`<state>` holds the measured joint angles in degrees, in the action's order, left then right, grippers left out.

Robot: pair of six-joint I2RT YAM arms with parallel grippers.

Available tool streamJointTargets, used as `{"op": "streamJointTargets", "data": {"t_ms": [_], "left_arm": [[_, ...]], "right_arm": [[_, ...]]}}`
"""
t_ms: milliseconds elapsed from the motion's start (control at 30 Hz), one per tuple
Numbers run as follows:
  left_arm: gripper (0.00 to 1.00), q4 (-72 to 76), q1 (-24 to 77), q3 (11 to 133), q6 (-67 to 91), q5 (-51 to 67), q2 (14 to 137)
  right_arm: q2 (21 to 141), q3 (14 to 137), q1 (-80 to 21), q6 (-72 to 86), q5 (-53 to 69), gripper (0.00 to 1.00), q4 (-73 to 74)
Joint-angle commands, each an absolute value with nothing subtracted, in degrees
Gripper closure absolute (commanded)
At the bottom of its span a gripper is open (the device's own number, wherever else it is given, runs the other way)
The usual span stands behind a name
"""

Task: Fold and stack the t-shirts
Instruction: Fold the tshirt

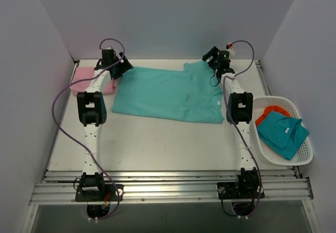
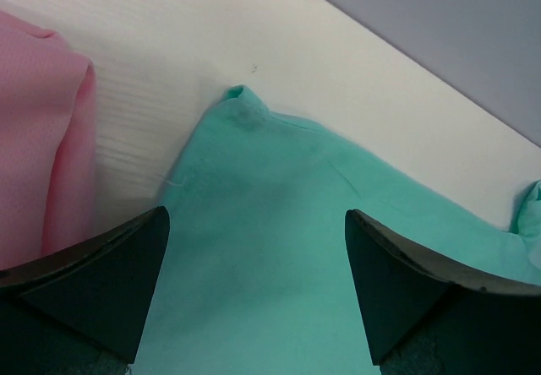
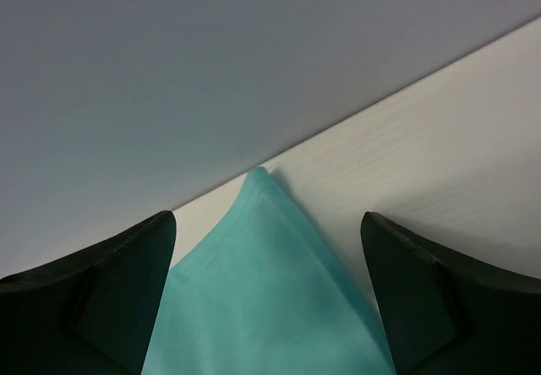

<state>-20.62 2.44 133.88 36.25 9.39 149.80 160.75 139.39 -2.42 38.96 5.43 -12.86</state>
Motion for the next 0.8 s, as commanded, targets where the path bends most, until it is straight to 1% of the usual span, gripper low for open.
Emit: {"op": "streamJointTargets", "data": {"t_ms": [0, 167, 267, 300, 367, 400, 467, 500, 533, 567, 600, 633, 767], "left_arm": [[0.06, -21.1, 1.6, 136.5, 35.1, 9.7, 150.6], [0.06, -20.4, 1.5, 134.0, 34.7, 9.8, 149.2], [0.06, -20.4, 1.4, 133.4, 34.4, 9.8, 148.7], [0.06, -20.5, 1.5, 133.4, 34.2, 10.1, 148.7], [0.06, -20.6, 1.4, 133.4, 33.9, 10.2, 148.9], [0.06, -20.7, 1.4, 133.4, 33.9, 10.4, 149.0], [0.06, -20.7, 1.2, 133.5, 33.9, 10.5, 149.4], [0.06, -20.6, 1.1, 133.9, 34.0, 10.7, 149.6], [0.06, -20.7, 1.1, 134.1, 34.2, 10.9, 150.0], [0.06, -20.8, 1.1, 134.3, 34.3, 11.0, 150.2], [0.06, -20.9, 1.0, 134.4, 34.4, 11.1, 150.4], [0.06, -20.9, 1.0, 134.6, 34.5, 11.1, 150.6], [0.06, -21.2, 1.0, 134.6, 33.7, 10.1, 150.8]], "right_arm": [[163.4, 141.2, -4.7, 40.6, 8.4, 0.13, -12.2], [163.3, 141.8, -6.5, 40.1, 8.1, 0.14, -12.9], [163.0, 141.7, -6.9, 39.3, 7.6, 0.19, -12.7], [163.0, 141.7, -6.9, 39.3, 7.7, 0.29, -12.4], [163.0, 141.8, -6.7, 39.1, 7.5, 0.4, -11.7], [163.0, 141.7, -6.4, 38.8, 7.3, 0.52, -11.2], [163.0, 141.7, -6.2, 38.0, 7.3, 0.67, -10.3], [162.9, 141.6, -6.0, 37.6, 7.2, 0.81, -9.9], [162.8, 141.5, -5.7, 37.3, 7.0, 0.87, -9.5], [162.3, 141.3, -5.5, 36.9, 6.9, 0.9, -9.3], [162.0, 140.9, -5.5, 36.2, 6.5, 0.97, -9.3], [161.6, 139.9, -5.4, 35.9, 6.3, 1.0, -9.3], [159.1, 137.6, -4.7, 34.6, 4.5, 1.0, -8.9]]}}
